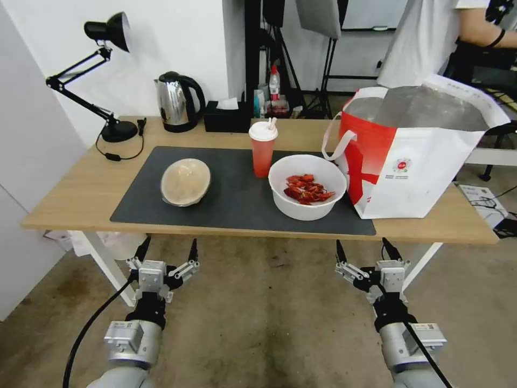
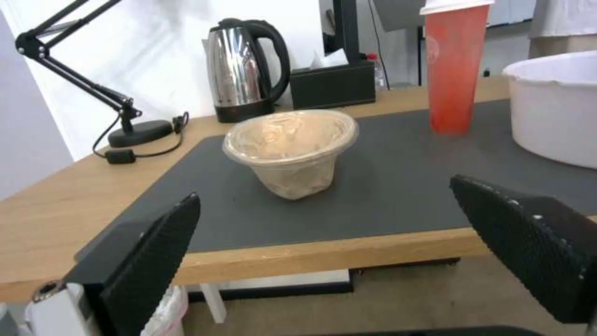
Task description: Pick up the trash from the table and place it into the takeout bag.
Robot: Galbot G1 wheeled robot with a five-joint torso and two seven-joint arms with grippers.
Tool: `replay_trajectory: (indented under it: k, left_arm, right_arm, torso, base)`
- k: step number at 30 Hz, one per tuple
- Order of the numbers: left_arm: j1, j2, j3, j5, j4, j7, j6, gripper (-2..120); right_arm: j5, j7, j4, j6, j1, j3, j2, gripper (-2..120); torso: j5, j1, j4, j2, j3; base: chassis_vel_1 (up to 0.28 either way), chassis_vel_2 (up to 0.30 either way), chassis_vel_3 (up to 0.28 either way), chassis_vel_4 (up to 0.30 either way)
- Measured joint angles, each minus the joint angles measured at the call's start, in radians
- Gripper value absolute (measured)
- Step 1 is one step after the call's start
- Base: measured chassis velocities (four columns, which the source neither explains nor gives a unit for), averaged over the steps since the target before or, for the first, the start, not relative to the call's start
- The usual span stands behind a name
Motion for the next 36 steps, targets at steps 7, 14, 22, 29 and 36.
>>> replay_trajectory:
  k: [7,14,22,29,36]
  left_arm:
    - [0.000,0.000,0.000,0.000,0.000,0.000,0.000,100]
    - [0.000,0.000,0.000,0.000,0.000,0.000,0.000,100]
    - [0.000,0.000,0.000,0.000,0.000,0.000,0.000,100]
    - [0.000,0.000,0.000,0.000,0.000,0.000,0.000,100]
    - [0.000,0.000,0.000,0.000,0.000,0.000,0.000,100]
  right_arm:
    - [0.000,0.000,0.000,0.000,0.000,0.000,0.000,100]
    - [0.000,0.000,0.000,0.000,0.000,0.000,0.000,100]
    - [0.000,0.000,0.000,0.000,0.000,0.000,0.000,100]
    - [0.000,0.000,0.000,0.000,0.000,0.000,0.000,100]
    - [0.000,0.000,0.000,0.000,0.000,0.000,0.000,100]
  torso:
    - [0.0000,0.000,0.0000,0.000,0.000]
    - [0.0000,0.000,0.0000,0.000,0.000]
    - [0.0000,0.000,0.0000,0.000,0.000]
    - [0.0000,0.000,0.0000,0.000,0.000]
    - [0.0001,0.000,0.0000,0.000,0.000]
  base:
    - [0.000,0.000,0.000,0.000]
    - [0.000,0.000,0.000,0.000]
    - [0.000,0.000,0.000,0.000]
    - [0.000,0.000,0.000,0.000]
    - [0.000,0.000,0.000,0.000]
